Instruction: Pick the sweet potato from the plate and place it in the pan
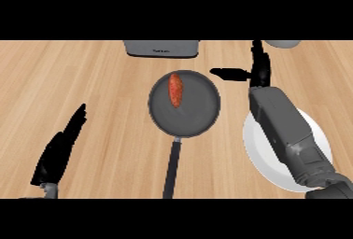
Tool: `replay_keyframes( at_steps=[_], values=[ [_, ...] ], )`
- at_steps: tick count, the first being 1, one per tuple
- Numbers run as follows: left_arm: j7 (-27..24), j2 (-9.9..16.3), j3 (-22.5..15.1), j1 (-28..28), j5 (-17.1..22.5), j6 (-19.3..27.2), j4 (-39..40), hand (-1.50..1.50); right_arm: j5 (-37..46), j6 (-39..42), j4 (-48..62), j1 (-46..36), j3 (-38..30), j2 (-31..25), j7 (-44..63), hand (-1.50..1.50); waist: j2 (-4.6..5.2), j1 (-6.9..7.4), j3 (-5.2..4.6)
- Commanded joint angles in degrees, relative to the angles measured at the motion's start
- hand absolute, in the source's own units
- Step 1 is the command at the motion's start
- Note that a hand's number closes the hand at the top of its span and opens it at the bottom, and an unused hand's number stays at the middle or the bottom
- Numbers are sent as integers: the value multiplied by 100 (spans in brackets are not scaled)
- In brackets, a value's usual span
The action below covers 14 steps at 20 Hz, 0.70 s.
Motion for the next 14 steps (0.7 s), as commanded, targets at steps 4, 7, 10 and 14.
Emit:
replay_keyframes(
  at_steps=[4, 7, 10, 14],
  values=[
    [-272, 131, 323, 177, 124, -177, 177, 0, -92, 826, 101, 570, -268, -889, -832, -150, -47, -131, -5],
    [246, 238, 264, 495, 150, -285, -716, 0, -161, 1178, 160, 940, -388, -1145, -1200, -150, -62, -104, 1],
    [-66, -88, 142, 288, -111, -76, -120, 0, -146, 1742, 209, 1022, -402, -1618, -1086, -150, -58, -152, -3],
    [-173, -188, 185, 360, -240, 17, -114, 0, -140, 2115, -60, 1203, -407, -2007, -1011, -150, -86, -204, -7]
  ],
)
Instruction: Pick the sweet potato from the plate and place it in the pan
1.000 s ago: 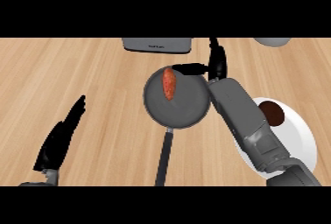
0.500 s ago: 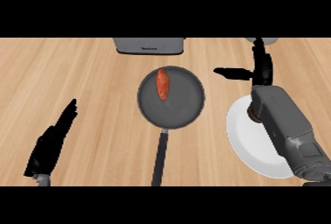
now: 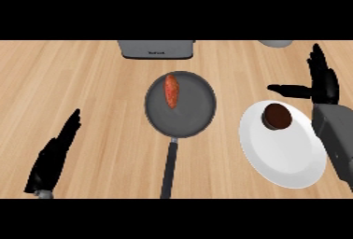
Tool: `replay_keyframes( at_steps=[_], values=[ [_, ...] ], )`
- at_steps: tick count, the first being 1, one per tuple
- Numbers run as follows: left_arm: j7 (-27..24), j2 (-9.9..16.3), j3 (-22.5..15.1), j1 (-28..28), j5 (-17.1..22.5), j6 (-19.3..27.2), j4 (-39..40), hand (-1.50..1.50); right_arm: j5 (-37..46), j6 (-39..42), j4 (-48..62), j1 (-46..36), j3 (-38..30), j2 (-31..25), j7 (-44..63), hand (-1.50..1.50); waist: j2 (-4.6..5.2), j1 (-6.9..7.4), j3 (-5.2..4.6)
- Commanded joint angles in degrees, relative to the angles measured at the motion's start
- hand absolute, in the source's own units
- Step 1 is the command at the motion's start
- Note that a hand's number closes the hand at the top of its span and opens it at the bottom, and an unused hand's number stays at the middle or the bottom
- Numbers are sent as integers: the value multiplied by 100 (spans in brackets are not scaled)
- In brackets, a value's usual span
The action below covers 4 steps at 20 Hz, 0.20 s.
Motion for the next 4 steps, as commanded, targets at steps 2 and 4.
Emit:
replay_keyframes(
  at_steps=[2, 4],
  values=[
    [-32, -98, -29, 92, -106, -9, -136, 0, -86, 942, 10, 305, -134, -654, -170, -150, -9, -14, -1],
    [334, -92, 44, -90, -41, -122, -186, 0, -34, 878, 106, 309, -163, -668, -261, -150, -7, -9, 0]
  ],
)
